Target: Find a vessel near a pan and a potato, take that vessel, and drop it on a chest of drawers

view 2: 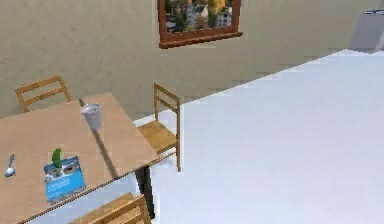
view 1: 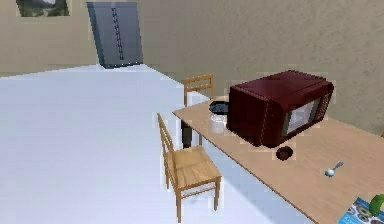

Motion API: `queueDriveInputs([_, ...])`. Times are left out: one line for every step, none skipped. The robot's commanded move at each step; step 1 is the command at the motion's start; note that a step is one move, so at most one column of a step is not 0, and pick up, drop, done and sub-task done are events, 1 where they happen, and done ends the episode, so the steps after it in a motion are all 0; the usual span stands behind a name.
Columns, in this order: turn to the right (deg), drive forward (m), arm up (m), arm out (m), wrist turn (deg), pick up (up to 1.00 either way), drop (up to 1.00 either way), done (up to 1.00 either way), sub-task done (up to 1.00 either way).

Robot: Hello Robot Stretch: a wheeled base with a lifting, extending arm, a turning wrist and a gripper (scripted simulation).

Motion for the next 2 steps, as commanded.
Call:
queueDriveInputs([3.0,0.0,0.0,0.0,0.0,0.0,0.0,0.0,0.0])
queueDriveInputs([0.0,0.15,0.0,0.0,0.0,0.0,0.0,0.0,0.0])
